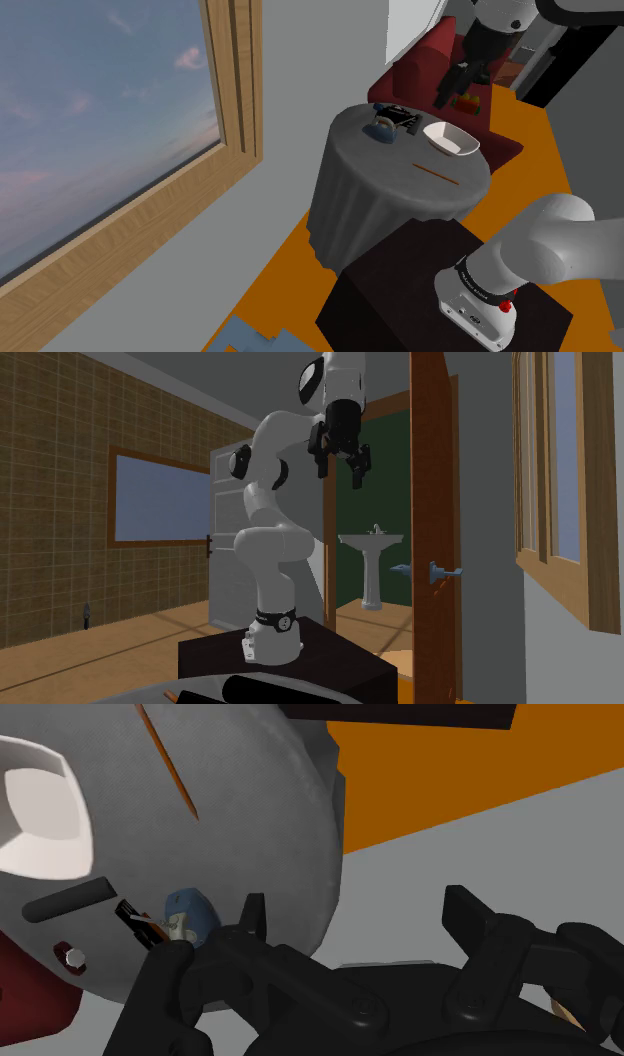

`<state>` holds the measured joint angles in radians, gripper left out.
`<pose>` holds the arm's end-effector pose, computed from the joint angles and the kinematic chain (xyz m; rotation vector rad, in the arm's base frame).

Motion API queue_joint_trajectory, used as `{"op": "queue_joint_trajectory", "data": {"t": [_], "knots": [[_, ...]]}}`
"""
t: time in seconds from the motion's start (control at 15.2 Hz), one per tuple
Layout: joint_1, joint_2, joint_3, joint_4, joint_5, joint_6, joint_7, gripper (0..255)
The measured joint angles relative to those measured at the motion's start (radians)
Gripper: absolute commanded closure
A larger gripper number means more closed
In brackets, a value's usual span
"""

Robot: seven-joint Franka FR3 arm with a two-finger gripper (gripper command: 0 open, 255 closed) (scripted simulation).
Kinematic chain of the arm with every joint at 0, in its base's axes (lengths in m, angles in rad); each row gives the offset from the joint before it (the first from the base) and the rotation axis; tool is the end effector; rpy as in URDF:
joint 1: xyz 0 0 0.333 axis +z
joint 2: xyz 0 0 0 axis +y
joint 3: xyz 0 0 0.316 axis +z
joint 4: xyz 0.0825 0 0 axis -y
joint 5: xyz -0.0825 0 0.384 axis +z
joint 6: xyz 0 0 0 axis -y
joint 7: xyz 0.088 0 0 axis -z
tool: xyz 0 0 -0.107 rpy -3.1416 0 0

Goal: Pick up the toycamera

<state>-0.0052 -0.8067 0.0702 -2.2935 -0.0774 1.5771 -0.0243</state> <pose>0.3017 0.0198 0.6270 3.0097 0.1009 0.1363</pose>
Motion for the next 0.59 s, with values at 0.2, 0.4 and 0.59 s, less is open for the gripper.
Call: {"op": "queue_joint_trajectory", "data": {"t": [0.2,0.4,0.59], "knots": [[0.000,0.000,-0.007,-0.035,-0.022,0.040,-0.023,0],[-0.006,0.027,-0.034,-0.084,-0.080,0.131,-0.082,0],[-0.014,0.061,-0.060,-0.150,-0.141,0.250,-0.133,0]]}}
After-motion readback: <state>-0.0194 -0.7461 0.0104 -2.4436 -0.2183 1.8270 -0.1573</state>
